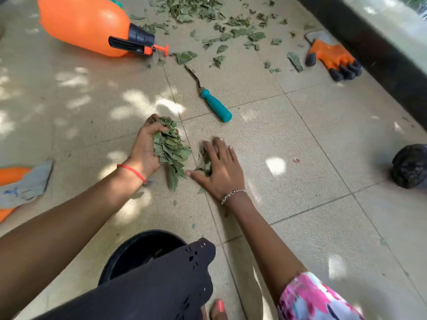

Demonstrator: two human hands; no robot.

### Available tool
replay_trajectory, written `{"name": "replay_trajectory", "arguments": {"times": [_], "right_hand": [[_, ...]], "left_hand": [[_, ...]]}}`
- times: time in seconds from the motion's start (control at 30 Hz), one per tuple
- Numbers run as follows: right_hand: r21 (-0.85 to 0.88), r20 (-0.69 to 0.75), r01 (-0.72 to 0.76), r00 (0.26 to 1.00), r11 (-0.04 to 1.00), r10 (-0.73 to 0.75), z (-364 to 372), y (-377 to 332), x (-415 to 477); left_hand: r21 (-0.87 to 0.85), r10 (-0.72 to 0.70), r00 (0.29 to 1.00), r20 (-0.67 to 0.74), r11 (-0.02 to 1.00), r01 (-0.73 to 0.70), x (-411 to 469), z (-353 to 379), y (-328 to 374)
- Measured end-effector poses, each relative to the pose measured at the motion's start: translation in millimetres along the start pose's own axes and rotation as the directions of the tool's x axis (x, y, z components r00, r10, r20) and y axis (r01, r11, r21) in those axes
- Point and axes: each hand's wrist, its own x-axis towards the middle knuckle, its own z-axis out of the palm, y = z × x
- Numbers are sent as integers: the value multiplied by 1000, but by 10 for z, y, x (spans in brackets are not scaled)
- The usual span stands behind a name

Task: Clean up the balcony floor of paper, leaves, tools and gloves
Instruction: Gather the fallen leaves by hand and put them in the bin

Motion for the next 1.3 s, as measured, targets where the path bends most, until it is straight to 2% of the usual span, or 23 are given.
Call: {"name": "replay_trajectory", "arguments": {"times": [0.17,0.3,0.47,0.5,0.57,0.63,0.73,0.8,0.83,0.87,0.9,0.93,1.0,1.03,1.1,1.2,1.3], "right_hand": [[88,10,197,980,976,-199,98,-150,160],[234,-46,289,957,928,-286,56,-139,40],[336,-134,251,967,908,-218,93,-81,-56],[362,-162,225,971,905,-177,94,-84,-59],[476,-226,105,974,873,6,46,-108,-45],[666,-228,-34,942,745,246,-36,-116,-4],[894,-23,-192,883,404,470,-128,6,40],[965,152,-238,850,112,504,-173,113,27],[973,227,-213,837,-86,498,-205,149,9],[943,293,-168,831,-287,474,-237,180,-5],[889,337,-128,834,-440,436,-272,211,-20],[835,364,-107,843,-540,396,-303,241,-32],[757,401,-124,864,-642,305,-377,276,-72],[738,418,-144,865,-659,278,-411,281,-91],[757,439,-180,852,-628,285,-449,262,-112],[778,438,-176,840,-604,320,-465,225,-80],[725,480,-194,830,-661,283,-489,215,-37]], "left_hand": [[-19,-74,997,-34,997,73,8,-38,29],[8,-10,997,-79,1000,10,84,-47,14],[35,8,998,-63,999,-6,104,-9,-24],[36,6,999,-47,999,-4,112,-26,-28],[-4,1,1000,0,1000,-1,126,-64,-27],[-56,-4,1000,20,998,5,128,-76,-16],[-90,46,998,36,995,-43,79,-40,10],[-101,60,996,61,993,-53,37,-8,24],[-106,54,997,56,993,-48,25,-3,25],[-117,49,997,53,992,-42,24,-1,26],[-130,44,998,50,991,-38,20,0,27],[-136,41,998,51,990,-34,21,4,25],[-65,39,998,47,997,-35,27,-2,17],[-3,39,998,42,999,-39,25,-6,13],[47,56,997,60,997,-59,20,1,-2],[-63,54,998,24,997,-53,4,56,-14],[-107,48,998,27,993,-45,-9,86,-22]]}}
